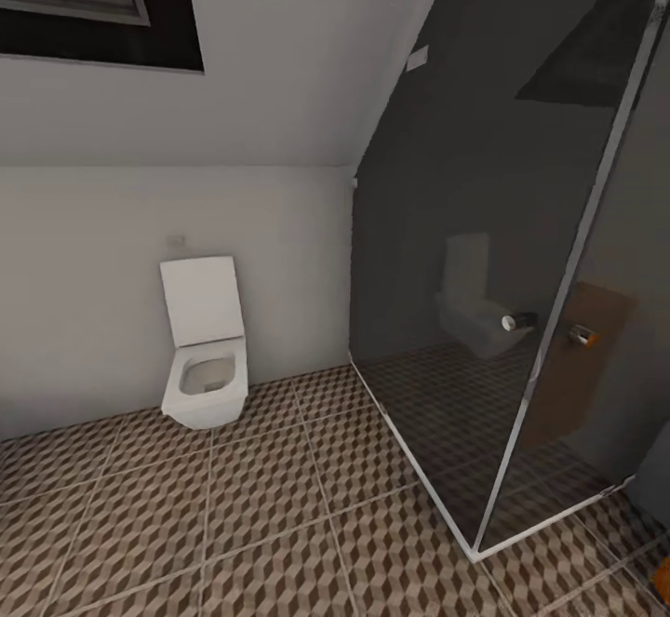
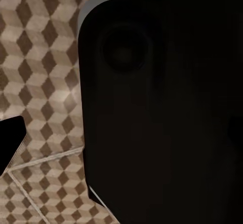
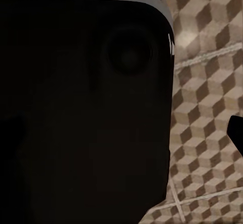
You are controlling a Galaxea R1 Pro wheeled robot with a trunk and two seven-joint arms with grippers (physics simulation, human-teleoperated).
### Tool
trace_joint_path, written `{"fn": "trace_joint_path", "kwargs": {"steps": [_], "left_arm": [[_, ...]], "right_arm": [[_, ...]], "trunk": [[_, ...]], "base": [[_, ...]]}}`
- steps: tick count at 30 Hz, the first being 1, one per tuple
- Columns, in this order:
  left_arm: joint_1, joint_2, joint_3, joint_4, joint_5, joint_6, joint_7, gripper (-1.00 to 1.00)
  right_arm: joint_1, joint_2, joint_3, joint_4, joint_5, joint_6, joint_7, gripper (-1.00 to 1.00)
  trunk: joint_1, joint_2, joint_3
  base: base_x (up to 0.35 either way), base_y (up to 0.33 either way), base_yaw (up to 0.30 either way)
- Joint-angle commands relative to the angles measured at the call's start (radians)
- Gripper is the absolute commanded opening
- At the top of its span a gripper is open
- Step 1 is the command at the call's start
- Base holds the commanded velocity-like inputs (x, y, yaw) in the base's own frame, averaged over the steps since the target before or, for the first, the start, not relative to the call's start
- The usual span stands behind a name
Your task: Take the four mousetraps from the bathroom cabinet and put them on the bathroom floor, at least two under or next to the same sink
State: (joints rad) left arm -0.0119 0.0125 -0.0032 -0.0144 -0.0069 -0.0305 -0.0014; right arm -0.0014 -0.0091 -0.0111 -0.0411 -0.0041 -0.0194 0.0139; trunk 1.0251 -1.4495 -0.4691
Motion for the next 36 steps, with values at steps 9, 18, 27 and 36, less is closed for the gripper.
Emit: {"fn": "trace_joint_path", "kwargs": {"steps": [9, 18, 27, 36], "left_arm": [[0.000, 0.000, -0.001, 0.001, -0.001, -0.003, 0.000, 1.00], [0.000, 0.000, -0.001, 0.001, -0.001, -0.004, 0.000, 1.00], [0.000, 0.000, -0.001, 0.001, -0.001, -0.005, 0.000, 1.00], [0.000, 0.000, -0.001, 0.001, -0.001, -0.005, 0.000, 1.00]], "right_arm": [[0.000, 0.000, -0.001, 0.000, 0.000, -0.002, 0.001, 1.00], [0.000, 0.000, -0.001, 0.000, 0.000, -0.002, 0.001, 1.00], [0.000, 0.000, -0.001, 0.000, -0.001, -0.002, 0.001, 1.00], [0.000, 0.000, -0.001, 0.000, 0.000, -0.002, 0.001, 1.00]], "trunk": [[0.000, 0.000, -0.001], [0.000, 0.000, -0.001], [0.000, 0.000, -0.001], [0.000, 0.000, -0.001]], "base": [[0.000, 0.000, -0.299], [0.000, 0.000, -0.299], [0.000, 0.000, -0.299], [0.000, 0.000, -0.299]]}}
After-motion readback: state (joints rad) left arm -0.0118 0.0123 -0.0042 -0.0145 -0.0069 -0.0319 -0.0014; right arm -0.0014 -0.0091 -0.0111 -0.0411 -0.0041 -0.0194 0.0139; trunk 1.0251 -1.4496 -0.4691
